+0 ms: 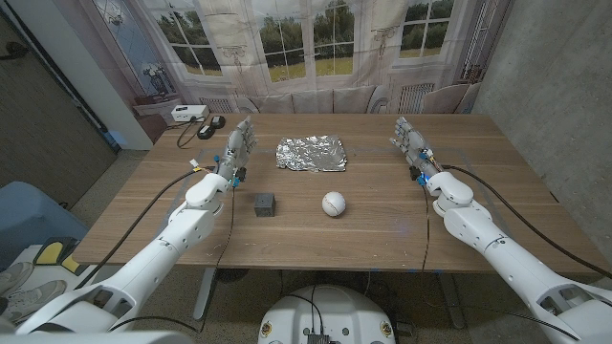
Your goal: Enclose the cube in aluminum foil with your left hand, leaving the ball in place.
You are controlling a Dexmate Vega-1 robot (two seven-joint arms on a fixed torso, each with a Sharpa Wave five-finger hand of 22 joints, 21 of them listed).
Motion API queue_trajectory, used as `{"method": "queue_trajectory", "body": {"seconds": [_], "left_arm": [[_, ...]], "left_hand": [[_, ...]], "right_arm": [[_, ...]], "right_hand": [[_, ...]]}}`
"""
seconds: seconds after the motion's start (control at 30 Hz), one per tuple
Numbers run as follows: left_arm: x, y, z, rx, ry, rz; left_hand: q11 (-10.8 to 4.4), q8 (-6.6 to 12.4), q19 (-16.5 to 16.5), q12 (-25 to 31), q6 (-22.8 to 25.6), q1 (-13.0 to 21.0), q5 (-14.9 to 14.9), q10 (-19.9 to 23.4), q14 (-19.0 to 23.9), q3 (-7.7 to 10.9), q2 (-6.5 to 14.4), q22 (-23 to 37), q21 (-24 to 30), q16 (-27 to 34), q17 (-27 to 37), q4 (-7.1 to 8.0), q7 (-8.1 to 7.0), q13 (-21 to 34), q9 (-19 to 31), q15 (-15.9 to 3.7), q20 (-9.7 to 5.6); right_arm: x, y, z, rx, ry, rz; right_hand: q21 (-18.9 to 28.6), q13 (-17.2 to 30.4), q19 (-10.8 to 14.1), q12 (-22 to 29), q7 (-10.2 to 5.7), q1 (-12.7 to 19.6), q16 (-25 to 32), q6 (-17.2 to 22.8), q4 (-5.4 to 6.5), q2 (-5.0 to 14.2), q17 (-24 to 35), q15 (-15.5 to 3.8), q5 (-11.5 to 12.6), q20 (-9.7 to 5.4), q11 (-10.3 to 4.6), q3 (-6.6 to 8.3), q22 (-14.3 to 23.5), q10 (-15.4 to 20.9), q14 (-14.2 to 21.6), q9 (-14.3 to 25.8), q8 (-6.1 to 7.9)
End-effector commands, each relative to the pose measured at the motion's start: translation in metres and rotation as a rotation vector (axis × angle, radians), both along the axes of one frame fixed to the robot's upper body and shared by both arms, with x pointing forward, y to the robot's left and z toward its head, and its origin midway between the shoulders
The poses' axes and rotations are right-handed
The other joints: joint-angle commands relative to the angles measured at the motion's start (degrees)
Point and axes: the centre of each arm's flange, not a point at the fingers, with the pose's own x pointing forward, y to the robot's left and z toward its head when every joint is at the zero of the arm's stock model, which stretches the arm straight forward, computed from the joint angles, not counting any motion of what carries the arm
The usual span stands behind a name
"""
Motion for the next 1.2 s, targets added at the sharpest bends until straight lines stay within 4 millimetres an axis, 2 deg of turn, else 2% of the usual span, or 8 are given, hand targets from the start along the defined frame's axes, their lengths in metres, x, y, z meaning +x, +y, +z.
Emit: {"method": "queue_trajectory", "body": {"seconds": [0.03,0.07,0.17,0.33,0.6,0.73,1.0,1.2], "left_arm": [[-0.003,-0.003,0.001,0.022,-0.004,0.064],[-0.003,-0.002,0.002,0.033,0.004,0.057],[-0.005,-0.002,0.006,0.075,0.02,0.066],[-0.009,-0.003,0.011,0.106,0.062,0.147],[-0.014,-0.004,0.018,0.167,0.093,0.26],[-0.017,-0.008,0.023,0.189,0.087,0.357],[-0.021,-0.012,0.031,0.216,0.091,0.456],[-0.02,-0.013,0.037,0.255,0.107,0.498]], "left_hand": [[2.23,5.39,2.45,6.59,4.41,6.79,4.85,6.5,6.61,5.57,3.2,0.65,1.2,1.21,1.68,-5.6,4.66,5.42,4.67,1.34,0.83],[1.98,3.65,0.96,5.71,-0.99,4.93,3.68,1.11,3.62,3.11,0.86,0.8,0.72,0.16,2.26,-5.43,3.17,7.03,5.32,1.32,0.02],[1.35,-1.08,-1.68,2.42,-9.29,1.88,-0.75,-6.05,-2.08,-0.44,-2.38,0.82,-0.27,-0.6,1.79,-5.5,-1.58,7.09,3.14,1.3,-0.67],[1.13,-1.83,-2.73,1.52,-10.6,0.98,-1.21,-7.34,-2.8,-1.56,-3.66,0.83,-0.66,-0.43,1.61,-5.66,-2.78,6.62,2.13,1.43,-0.39],[1.84,-0.73,-0.91,2.26,-8.38,4.78,-1.01,-3.75,-0.25,-0.37,-2.87,0.81,0.07,0.63,1.17,-8.91,-0.23,5.78,0.59,1.46,0.95],[0.27,0.94,2.43,3.33,-2.71,7.96,-1.04,0.58,3.95,-0.26,-3.89,0.75,1.32,1.62,0.84,-11.47,1.83,5.03,-0.11,0.04,0.75],[-1.74,3.3,8.51,6.36,8.78,13.92,0.05,13.22,13.34,-1.49,-6.92,0.22,3.17,3.01,0.48,-12.01,3.35,3.22,-0.35,-2.56,-0.11],[-2.15,4.04,9.91,6.64,12.18,15.59,0.3,15.25,15.11,-1.8,-7.41,0.12,3.55,3.08,0.42,-12.01,3.43,2.82,-0.34,-3.17,-0.73]], "right_arm": [[-0.002,0.0,-0.003,-0.001,-0.013,-0.024],[-0.002,0.0,-0.003,0.001,-0.012,-0.02],[-0.003,0.0,-0.003,0.006,-0.016,-0.017],[-0.004,0.0,-0.005,0.017,-0.019,-0.013],[-0.011,-0.004,-0.008,0.033,-0.028,-0.02],[-0.012,-0.006,-0.011,0.04,-0.026,-0.021],[-0.014,-0.009,-0.015,0.052,-0.029,-0.025],[-0.015,-0.012,-0.018,0.062,-0.033,-0.025]], "right_hand": [[0.48,1.82,4.65,3.35,1.82,2.36,3.75,3.51,-1.93,2.6,1.42,0.69,1.17,1.62,2.24,2.75,0.4,6.8,8.83,0.76,1.2],[-0.12,2.45,4.2,2.62,1.42,2.55,3.08,2.36,-2.66,1.88,1.96,0.58,1.28,1.44,2.68,2.82,0.43,4.41,6.55,0.79,0.6],[-1.82,2.05,2.61,-0.2,-1.33,2.13,1.12,-0.9,-3.71,0.49,1.95,0.27,0.67,0.89,-0.76,2.45,0.41,-1.12,1.73,0.46,-0.56],[-2.37,1.56,2.09,-0.92,-1.92,2.14,0.49,-1.4,-4.04,0.2,1.61,0.62,0.48,0.98,-1.61,2.37,0.38,-2.43,0.61,0.32,-0.66],[-2.44,1.28,2.43,-0.76,-1.89,1.67,0.68,-1.07,-3.83,0.33,1.58,1.13,0.36,1.38,-1.66,2.24,0.39,-1.82,1.06,0.25,-0.49],[-2.49,1.16,2.53,-0.66,-1.9,1.45,0.78,-0.99,-3.75,0.36,1.58,1.17,0.32,1.48,-1.44,2.17,0.4,-1.46,1.28,0.23,-0.46],[-2.57,0.95,2.71,-0.49,-1.84,1.09,0.94,-0.8,-3.63,0.38,1.56,1.22,0.24,1.56,-1.28,2.04,0.42,-0.79,1.71,0.19,-0.38],[-2.61,0.83,2.85,-0.45,-1.78,0.83,1.0,-0.74,-3.52,0.42,1.57,1.18,0.19,1.65,-1.2,1.96,0.43,-0.54,1.85,0.17,-0.36]]}}
